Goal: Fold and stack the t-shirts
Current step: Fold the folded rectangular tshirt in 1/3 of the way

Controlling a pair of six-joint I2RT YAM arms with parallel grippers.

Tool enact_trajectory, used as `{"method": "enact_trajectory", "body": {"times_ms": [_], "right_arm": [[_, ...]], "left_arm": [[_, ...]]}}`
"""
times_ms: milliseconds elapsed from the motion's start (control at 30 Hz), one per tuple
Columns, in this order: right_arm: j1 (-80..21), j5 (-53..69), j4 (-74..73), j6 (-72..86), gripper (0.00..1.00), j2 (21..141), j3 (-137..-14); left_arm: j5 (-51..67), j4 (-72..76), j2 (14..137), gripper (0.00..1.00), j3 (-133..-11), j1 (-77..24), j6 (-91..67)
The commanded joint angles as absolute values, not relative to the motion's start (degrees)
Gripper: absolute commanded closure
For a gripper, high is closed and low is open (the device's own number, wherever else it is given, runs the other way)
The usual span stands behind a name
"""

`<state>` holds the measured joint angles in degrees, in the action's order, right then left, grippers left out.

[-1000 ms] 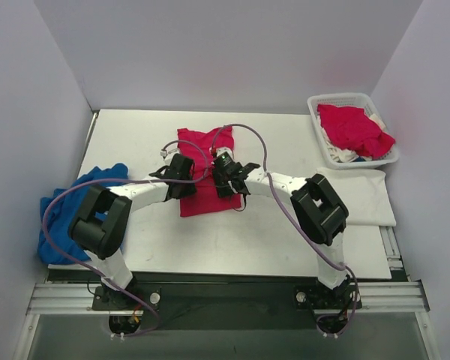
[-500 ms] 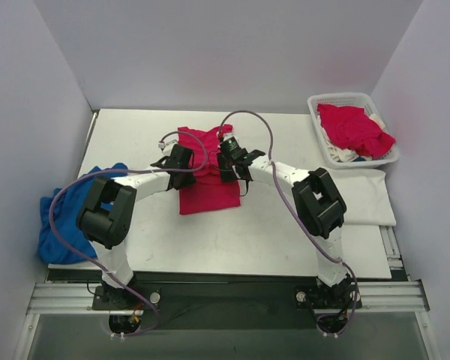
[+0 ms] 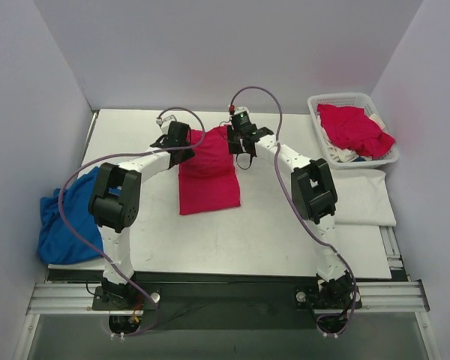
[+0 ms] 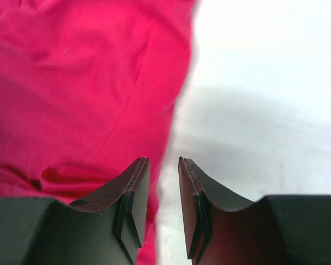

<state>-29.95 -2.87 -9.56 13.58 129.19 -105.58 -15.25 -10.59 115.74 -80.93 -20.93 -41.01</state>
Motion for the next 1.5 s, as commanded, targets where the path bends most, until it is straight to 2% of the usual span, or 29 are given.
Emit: {"method": "enact_trajectory", "body": {"times_ms": [0,200,433,733,1000,1200,1467], "right_arm": [[-28.5,-5.2,-11.3,11.3,0.71,129.6,-111.3],[-26.6,-6.4,-11.4,11.2,0.71,126.7,-110.6],[-27.2,-3.2,-12.7,14.1,0.71,116.6,-98.0],[-33.2,-0.4,-12.9,15.6,0.71,113.6,-89.3],[-35.5,3.6,-13.0,16.6,0.71,119.0,-93.3],[-34.5,4.3,-13.1,17.2,0.71,124.9,-99.2],[-31.4,3.8,-13.1,17.1,0.71,131.0,-107.7]], "left_arm": [[-16.9,-5.6,116.3,0.6,-86.0,-19.7,-38.5],[-17.5,3.7,113.3,0.59,-83.0,-18.8,-36.3],[-10.7,-2.0,107.4,0.59,-78.0,-18.8,-36.4],[-4.1,-4.4,102.1,0.59,-66.9,-19.8,-39.6],[-2.5,-7.6,104.8,0.59,-66.3,-20.7,-40.7],[-4.2,-11.8,109.9,0.6,-71.5,-20.7,-41.0],[-9.6,-8.2,111.6,0.6,-75.0,-19.0,-41.6]]}}
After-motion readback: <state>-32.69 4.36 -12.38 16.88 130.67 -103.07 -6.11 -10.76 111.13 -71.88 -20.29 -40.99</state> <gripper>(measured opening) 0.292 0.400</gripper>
